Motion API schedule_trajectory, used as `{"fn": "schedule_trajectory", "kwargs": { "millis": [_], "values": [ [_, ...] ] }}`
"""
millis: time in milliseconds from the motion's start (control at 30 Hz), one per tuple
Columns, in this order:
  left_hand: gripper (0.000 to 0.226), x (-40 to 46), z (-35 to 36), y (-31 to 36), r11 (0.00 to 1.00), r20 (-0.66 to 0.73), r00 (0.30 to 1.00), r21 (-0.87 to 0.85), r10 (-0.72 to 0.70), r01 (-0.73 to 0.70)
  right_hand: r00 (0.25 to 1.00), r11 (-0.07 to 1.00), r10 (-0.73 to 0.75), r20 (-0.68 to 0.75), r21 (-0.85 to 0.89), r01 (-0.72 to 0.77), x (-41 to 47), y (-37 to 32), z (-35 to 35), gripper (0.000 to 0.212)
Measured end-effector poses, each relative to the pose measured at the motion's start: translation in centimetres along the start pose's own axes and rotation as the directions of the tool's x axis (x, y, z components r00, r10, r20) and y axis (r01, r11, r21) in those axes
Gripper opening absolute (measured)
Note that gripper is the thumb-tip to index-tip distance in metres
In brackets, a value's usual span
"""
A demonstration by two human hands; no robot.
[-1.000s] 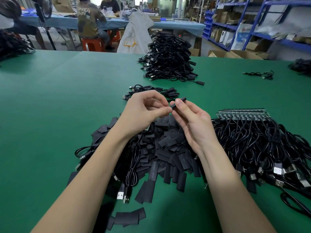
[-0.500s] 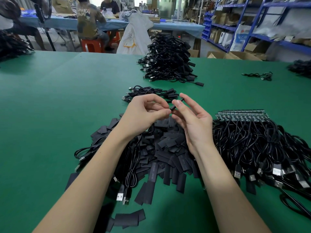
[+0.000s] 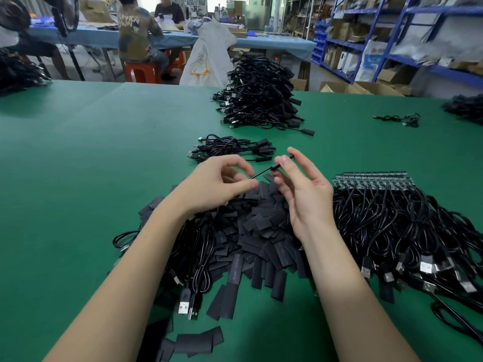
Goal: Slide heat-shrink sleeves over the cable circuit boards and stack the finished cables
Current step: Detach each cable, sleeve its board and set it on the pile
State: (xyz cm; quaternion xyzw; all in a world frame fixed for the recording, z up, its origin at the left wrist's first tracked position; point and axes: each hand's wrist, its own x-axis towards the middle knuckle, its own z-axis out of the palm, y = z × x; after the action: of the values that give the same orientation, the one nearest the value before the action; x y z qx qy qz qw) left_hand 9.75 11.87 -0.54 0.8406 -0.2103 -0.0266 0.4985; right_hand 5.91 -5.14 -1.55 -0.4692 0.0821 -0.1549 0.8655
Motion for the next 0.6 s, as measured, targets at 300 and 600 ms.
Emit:
{"fn": "schedule_trajectory", "kwargs": {
  "millis": [300,600],
  "values": [
    [0.01,-0.1,-1.0,0.6,0.997,-0.084,0.996,0.075,0.017,-0.011,0.999,0.998,0.049,-0.012,-0.047,-0.05,0.2,-0.5,-0.4,0.025],
    [0.014,8.8,-3.7,1.0,0.821,-0.039,0.993,0.567,0.11,-0.069,0.992,0.98,0.121,-0.018,-0.158,-0.122,0.2,-0.6,-0.5,0.023]
  ]
}}
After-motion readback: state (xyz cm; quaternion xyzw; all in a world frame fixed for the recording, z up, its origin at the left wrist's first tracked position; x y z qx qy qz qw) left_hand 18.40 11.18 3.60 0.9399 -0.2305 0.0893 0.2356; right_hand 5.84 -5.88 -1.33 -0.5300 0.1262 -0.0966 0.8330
